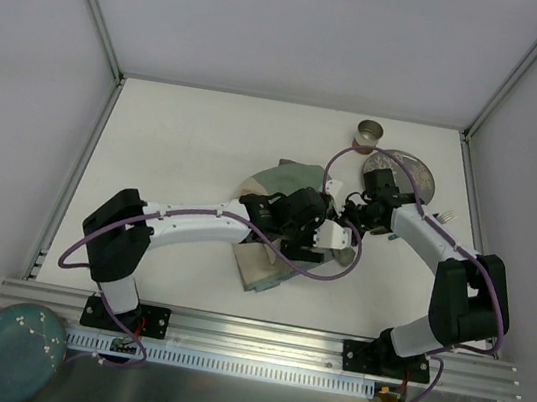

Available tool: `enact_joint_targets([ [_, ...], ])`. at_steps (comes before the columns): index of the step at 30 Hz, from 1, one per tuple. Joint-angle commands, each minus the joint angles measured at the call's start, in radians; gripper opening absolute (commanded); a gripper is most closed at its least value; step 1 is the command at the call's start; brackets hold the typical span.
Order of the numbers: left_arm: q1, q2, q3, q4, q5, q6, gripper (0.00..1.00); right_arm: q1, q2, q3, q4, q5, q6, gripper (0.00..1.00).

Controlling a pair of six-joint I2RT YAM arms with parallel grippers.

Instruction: Set the dinner table for one person

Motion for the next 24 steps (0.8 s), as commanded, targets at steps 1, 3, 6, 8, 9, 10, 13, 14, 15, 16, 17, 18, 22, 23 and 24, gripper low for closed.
enact_joint_targets([
  [1, 0.055, 0.006, -0.038, 0.089, -0.066, 0.027, 0.90, -0.007, -0.029, 0.006, 0.011, -0.041, -0.011, 0.00],
  [3, 0.101, 0.012, -0.052, 0.112, -0.063, 0.027, 0.70, -0.013, -0.035, 0.003, 0.012, -0.049, -0.011, 0.00],
  [6, 0.158, 0.017, -0.067, 0.134, -0.061, 0.015, 0.35, -0.022, -0.044, 0.000, 0.012, -0.066, -0.011, 0.00],
  [8, 0.183, 0.012, -0.074, 0.141, -0.064, 0.009, 0.24, -0.031, -0.056, -0.005, 0.012, -0.077, -0.015, 0.00],
  [9, 0.204, 0.010, -0.074, 0.144, -0.066, 0.006, 0.22, -0.038, -0.059, -0.007, 0.012, -0.080, -0.018, 0.00],
  [10, 0.213, 0.004, -0.074, 0.145, -0.069, 0.001, 0.20, -0.042, -0.062, -0.007, 0.012, -0.086, -0.021, 0.00],
  [13, 0.229, -0.013, -0.077, 0.145, -0.095, -0.002, 0.00, -0.054, -0.056, -0.005, 0.015, -0.103, -0.028, 0.00],
  [14, 0.230, -0.019, -0.081, 0.145, -0.101, 0.003, 0.00, -0.056, -0.047, -0.002, 0.015, -0.109, -0.030, 0.00],
  [15, 0.233, -0.025, -0.086, 0.145, -0.112, 0.006, 0.00, -0.061, -0.041, 0.001, 0.017, -0.112, -0.030, 0.00],
  [16, 0.242, -0.034, -0.089, 0.145, -0.114, 0.006, 0.00, -0.062, -0.036, 0.003, 0.018, -0.115, -0.030, 0.00],
  [17, 0.249, -0.039, -0.092, 0.145, -0.117, 0.004, 0.00, -0.065, -0.032, 0.006, 0.018, -0.121, -0.028, 0.00],
  [18, 0.256, -0.046, -0.097, 0.146, -0.118, 0.003, 0.00, -0.067, -0.027, 0.007, 0.020, -0.123, -0.028, 0.00],
  [22, 0.316, -0.089, -0.142, 0.181, -0.118, 0.016, 0.00, -0.082, -0.047, 0.007, 0.020, -0.123, -0.030, 0.00],
  [23, 0.344, -0.094, -0.147, 0.195, -0.121, 0.029, 0.00, -0.088, -0.052, 0.007, 0.018, -0.121, -0.031, 0.00],
  [24, 0.359, -0.100, -0.152, 0.206, -0.127, 0.030, 0.00, -0.102, -0.059, 0.006, 0.017, -0.123, -0.033, 0.00],
])
